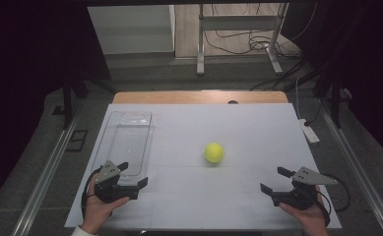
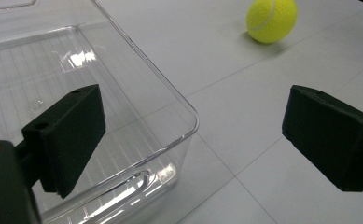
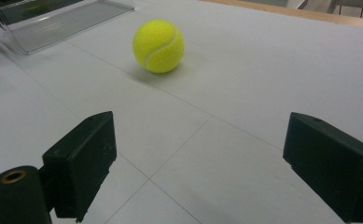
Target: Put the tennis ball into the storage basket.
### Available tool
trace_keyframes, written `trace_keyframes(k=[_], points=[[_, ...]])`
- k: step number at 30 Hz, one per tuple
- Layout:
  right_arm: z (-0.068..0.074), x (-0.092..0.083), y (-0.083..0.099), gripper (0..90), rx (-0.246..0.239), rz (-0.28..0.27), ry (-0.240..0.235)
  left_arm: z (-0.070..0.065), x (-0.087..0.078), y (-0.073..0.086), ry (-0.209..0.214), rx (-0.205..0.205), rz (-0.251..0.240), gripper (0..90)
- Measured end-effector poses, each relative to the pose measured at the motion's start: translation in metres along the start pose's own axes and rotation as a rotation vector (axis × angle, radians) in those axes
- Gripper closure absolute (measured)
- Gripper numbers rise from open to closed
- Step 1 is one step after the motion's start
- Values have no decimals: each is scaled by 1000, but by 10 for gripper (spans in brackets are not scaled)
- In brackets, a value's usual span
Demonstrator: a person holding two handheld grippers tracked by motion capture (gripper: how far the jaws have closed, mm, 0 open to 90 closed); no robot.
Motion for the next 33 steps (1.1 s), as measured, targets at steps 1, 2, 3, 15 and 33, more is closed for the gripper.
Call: trace_keyframes(k=[1,2,3,15,33], points=[[0,0,0,100,1,1,1,0,0,0,-1,0,1,73],[-1,0,1,100,0,4,2,0,0,0,-3,1,1,72],[-1,0,1,100,0,4,2,0,0,0,-3,1,1,72],[-2,2,3,107,1,8,-2,-1,0,-2,-1,7,-4,69],[-10,9,6,116,31,19,-23,-4,1,-5,-11,4,4,73]])
Point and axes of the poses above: each handheld gripper's, and its own axes: x roughly forward along the jaws, y roughly out of its underside, z roughly to its left, the point moved 4 cm from there along x, roughly forward along the jaws, and after that the axes turned 5 degrees about y, right-handed, at the moved point
